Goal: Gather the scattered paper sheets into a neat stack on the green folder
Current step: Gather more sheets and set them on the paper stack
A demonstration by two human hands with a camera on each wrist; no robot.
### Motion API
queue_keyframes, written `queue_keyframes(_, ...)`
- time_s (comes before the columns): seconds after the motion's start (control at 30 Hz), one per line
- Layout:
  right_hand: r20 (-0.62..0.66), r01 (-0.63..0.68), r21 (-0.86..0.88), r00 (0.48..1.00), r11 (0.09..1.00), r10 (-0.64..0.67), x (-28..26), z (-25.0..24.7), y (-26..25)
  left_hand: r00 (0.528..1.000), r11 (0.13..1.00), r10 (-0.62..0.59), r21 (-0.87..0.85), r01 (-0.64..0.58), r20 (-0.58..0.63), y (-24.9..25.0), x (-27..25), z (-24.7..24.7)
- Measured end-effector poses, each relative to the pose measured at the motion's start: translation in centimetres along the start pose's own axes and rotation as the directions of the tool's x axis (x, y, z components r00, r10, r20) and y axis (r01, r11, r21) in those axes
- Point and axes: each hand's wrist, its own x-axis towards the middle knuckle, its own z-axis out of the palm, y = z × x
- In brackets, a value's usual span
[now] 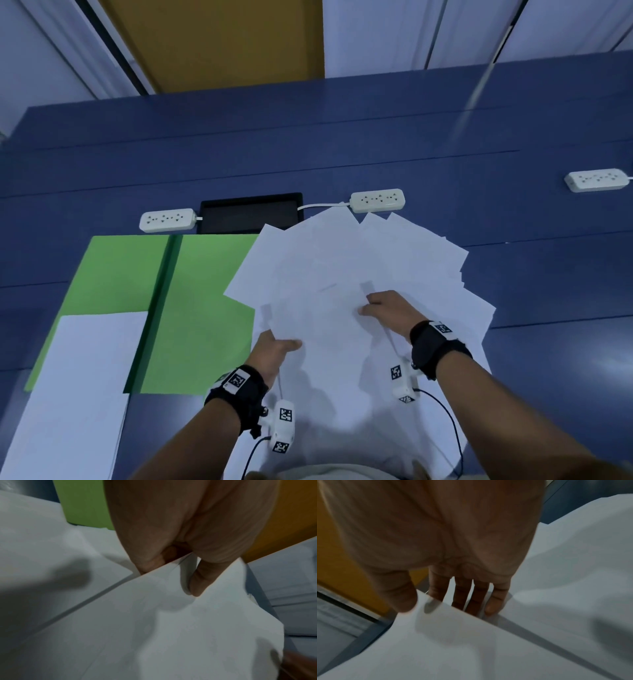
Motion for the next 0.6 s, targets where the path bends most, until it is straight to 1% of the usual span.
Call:
queue_keyframes(0.07,-0.013,0.013,0.116,1.000,0.993,-0.011,1.1,-0.5,-1.4,0.999,1.000,-0.006,-0.024,0.005,-0.050,-0.3,-0.3,-0.2)
queue_keyframes(0.1,-0.033,0.027,0.127,0.999,0.992,-0.023,1.7,-0.6,-2.0,0.998,0.999,-0.010,-0.036,0.007,-0.066,-0.4,-0.5,-0.4)
queue_keyframes(0.13,-0.063,0.047,0.084,0.997,0.995,-0.042,2.3,-0.7,-2.6,0.999,0.999,0.006,-0.045,-0.008,-0.048,-0.4,-0.6,-0.6)
queue_keyframes(0.17,-0.089,0.076,0.001,0.993,0.997,-0.076,3.0,-0.7,-3.1,1.000,0.998,0.026,-0.056,-0.027,-0.006,-0.5,-0.7,-0.9)
queue_keyframes(0.2,-0.104,0.113,-0.127,0.987,0.986,-0.126,3.8,-0.6,-3.5,0.998,0.997,0.045,-0.070,-0.042,0.039,-0.6,-0.7,-1.2)
queue_keyframes(0.27,-0.035,0.173,-0.371,0.979,0.913,-0.199,4.9,0.1,-4.5,0.996,0.996,0.044,-0.085,-0.038,0.079,-0.7,-0.6,-1.9)
queue_keyframes(0.3,0.011,0.182,-0.458,0.980,0.870,-0.199,5.4,0.7,-4.9,0.996,0.995,0.035,-0.097,-0.026,0.087,-0.8,-0.5,-2.1)
queue_keyframes(0.33,0.043,0.167,-0.526,0.985,0.834,-0.169,5.8,1.2,-5.4,0.995,0.993,0.029,-0.113,-0.018,0.099,-1.1,-0.3,-2.4)
queue_keyframes(0.37,0.057,0.134,-0.580,0.991,0.804,-0.124,6.1,1.7,-5.9,0.994,0.993,0.025,-0.120,-0.012,0.109,-1.1,-0.3,-2.5)
queue_keyframes(0.43,0.028,0.047,-0.662,0.999,0.748,-0.039,6.7,2.6,-6.5,0.991,0.992,0.033,-0.124,-0.017,0.131,-0.9,-0.4,-2.5)
queue_keyframes(0.5,-0.002,-0.003,-0.713,1.000,0.702,0.002,7.0,3.1,-7.1,0.988,0.992,0.052,-0.122,-0.034,0.146,-0.9,-0.7,-2.4)
queue_keyframes(0.53,-0.005,-0.001,-0.724,1.000,0.689,-0.004,7.1,3.2,-7.1,0.988,0.991,0.048,-0.133,-0.029,0.144,-0.8,-0.7,-2.4)
queue_keyframes(0.6,0.008,0.062,-0.724,0.997,0.687,-0.081,6.9,3.2,-7.0,0.989,0.985,0.037,-0.174,-0.011,0.146,-0.9,-0.6,-2.3)
